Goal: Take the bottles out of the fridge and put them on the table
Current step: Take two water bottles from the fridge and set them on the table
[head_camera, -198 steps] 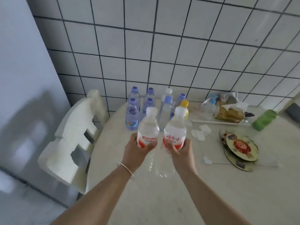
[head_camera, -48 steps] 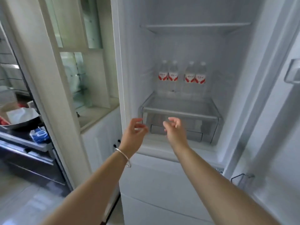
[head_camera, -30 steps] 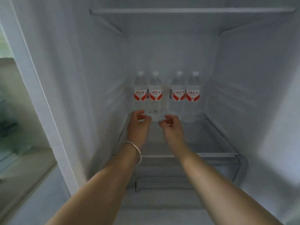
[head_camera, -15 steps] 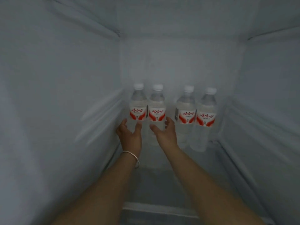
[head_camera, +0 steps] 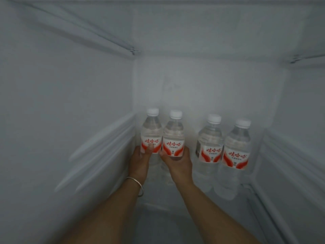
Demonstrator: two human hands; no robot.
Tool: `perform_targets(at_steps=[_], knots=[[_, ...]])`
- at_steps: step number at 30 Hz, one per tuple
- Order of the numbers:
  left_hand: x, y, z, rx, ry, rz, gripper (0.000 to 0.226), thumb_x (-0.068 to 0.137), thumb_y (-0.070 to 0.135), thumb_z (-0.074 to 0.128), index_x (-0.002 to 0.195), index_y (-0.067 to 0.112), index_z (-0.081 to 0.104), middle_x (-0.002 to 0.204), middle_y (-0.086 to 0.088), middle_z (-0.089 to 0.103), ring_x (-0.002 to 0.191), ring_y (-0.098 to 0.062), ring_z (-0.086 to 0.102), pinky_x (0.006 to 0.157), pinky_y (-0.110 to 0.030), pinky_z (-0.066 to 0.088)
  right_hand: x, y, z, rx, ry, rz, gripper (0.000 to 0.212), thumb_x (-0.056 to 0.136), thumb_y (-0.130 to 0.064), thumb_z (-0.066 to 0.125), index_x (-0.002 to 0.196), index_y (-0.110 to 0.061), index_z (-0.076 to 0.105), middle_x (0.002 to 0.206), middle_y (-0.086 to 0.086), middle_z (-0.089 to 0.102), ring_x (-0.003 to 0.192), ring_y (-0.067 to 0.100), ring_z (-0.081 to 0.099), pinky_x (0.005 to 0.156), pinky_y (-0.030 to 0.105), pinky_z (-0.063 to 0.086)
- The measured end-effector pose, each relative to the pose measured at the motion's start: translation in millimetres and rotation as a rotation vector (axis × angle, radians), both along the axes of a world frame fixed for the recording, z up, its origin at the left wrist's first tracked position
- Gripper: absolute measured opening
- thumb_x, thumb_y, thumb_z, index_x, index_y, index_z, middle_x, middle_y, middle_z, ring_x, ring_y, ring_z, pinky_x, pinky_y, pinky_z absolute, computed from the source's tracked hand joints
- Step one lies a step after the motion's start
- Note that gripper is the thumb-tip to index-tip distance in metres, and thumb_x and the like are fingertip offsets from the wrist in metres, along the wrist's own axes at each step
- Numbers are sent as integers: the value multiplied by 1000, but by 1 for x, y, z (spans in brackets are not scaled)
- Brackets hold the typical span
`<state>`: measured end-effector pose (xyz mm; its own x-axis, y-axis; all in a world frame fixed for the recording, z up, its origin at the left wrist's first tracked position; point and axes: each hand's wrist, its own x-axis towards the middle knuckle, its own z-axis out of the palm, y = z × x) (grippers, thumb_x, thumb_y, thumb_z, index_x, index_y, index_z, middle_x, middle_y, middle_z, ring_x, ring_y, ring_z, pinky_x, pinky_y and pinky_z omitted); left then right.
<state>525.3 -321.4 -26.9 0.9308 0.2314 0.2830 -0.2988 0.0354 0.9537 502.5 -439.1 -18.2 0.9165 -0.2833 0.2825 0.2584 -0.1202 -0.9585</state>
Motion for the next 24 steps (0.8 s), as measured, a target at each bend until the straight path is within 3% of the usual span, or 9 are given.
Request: perform_targets(at_steps=[4,7,11,16,20,22,24], knots=[[-13,3,-1,-24,11,60,89,52,87,55,104,17,67,99,-1,74,93,-15,70,89,-43,54,-8,5,1,15,-15,-15,57,64,-32,83,110,-26,49,98,-11,62,86,1,61,66,11,44],[-31,6,4,-61,27,30,87,53,89,54,105,20,67,100,-3,74,92,-20,70,88,-51,54,-26,9,10,-24,-35,-2,61,64,-35,83,112,-26,48,98,-12,61,83,-2,59,65,10,44],[-70,6,20,-134,-9,5,87,50,90,51,107,26,65,103,-1,73,95,-20,69,89,-48,53,-60,12,23,-62,-81,-22,64,60,-38,85,113,-26,50,102,-10,64,92,7,64,74,18,51],[-133,1,30,-176,-58,-92,83,54,87,56,108,24,64,104,-2,72,96,-21,69,90,-52,52,-131,9,42,-112,-167,-110,58,60,-38,84,107,-39,49,96,-20,64,87,-3,63,78,21,54],[-192,1,36,-139,-101,-232,78,57,84,58,105,23,66,102,-4,73,95,-24,69,88,-52,53,-213,12,48,-92,-189,-212,65,52,-50,84,108,-29,58,97,-10,72,87,5,69,80,33,57],[-234,3,36,-132,-112,-328,73,58,81,60,104,24,66,101,-1,73,95,-20,69,88,-45,53,-264,18,45,-52,-208,-325,59,51,-46,83,101,-24,61,90,-7,73,81,4,70,76,33,57],[-282,5,34,-116,-104,-428,69,58,77,59,104,26,65,98,8,72,92,-7,67,80,-29,51,-317,23,39,-66,-198,-443,54,53,-48,81,98,-26,61,87,-10,72,78,-2,68,73,25,57]])
